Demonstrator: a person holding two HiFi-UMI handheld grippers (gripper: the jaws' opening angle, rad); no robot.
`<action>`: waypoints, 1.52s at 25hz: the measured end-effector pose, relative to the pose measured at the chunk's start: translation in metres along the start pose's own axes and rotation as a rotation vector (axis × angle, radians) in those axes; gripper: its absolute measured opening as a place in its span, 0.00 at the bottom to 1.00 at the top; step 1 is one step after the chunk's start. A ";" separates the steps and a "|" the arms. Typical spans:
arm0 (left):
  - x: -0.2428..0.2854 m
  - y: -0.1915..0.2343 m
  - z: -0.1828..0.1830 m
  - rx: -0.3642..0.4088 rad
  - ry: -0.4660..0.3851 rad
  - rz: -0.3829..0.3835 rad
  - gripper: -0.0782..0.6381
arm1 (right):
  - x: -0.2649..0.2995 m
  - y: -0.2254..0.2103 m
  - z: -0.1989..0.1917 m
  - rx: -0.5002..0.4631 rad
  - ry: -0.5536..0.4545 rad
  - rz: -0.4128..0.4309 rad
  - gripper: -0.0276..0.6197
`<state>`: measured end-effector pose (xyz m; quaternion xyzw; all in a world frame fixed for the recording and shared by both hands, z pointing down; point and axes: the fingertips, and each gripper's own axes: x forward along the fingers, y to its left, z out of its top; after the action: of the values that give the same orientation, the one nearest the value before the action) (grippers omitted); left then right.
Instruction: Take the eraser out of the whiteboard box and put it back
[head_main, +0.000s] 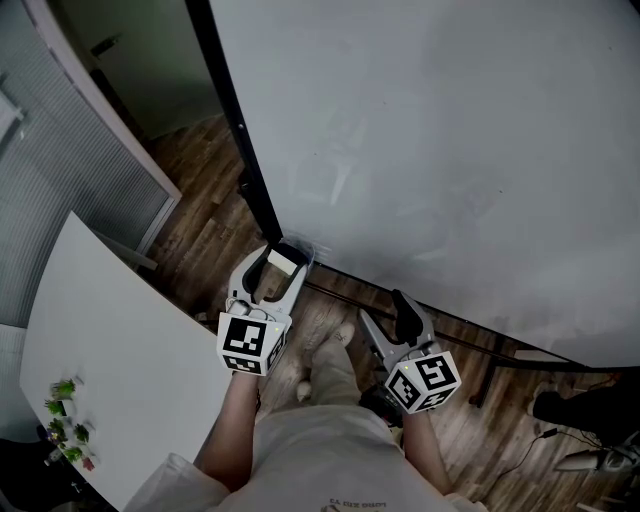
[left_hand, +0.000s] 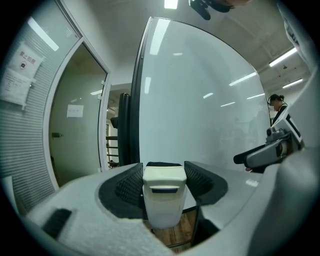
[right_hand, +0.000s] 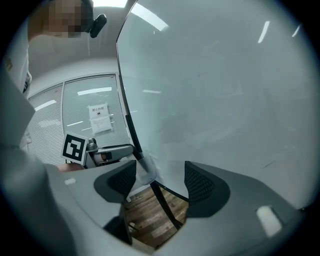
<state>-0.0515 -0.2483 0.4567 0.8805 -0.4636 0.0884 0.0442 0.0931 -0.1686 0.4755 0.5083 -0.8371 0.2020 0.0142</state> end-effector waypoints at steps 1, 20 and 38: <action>0.001 0.000 -0.002 -0.003 0.003 -0.002 0.47 | 0.001 0.000 0.000 0.000 0.002 0.001 0.52; 0.010 0.001 -0.019 0.004 0.037 -0.011 0.47 | 0.007 -0.001 0.004 -0.007 -0.004 0.012 0.52; 0.011 0.000 -0.023 0.028 0.049 -0.008 0.47 | 0.005 0.004 0.005 -0.007 -0.010 0.009 0.52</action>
<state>-0.0478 -0.2537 0.4818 0.8805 -0.4575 0.1165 0.0435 0.0881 -0.1732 0.4711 0.5055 -0.8401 0.1965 0.0107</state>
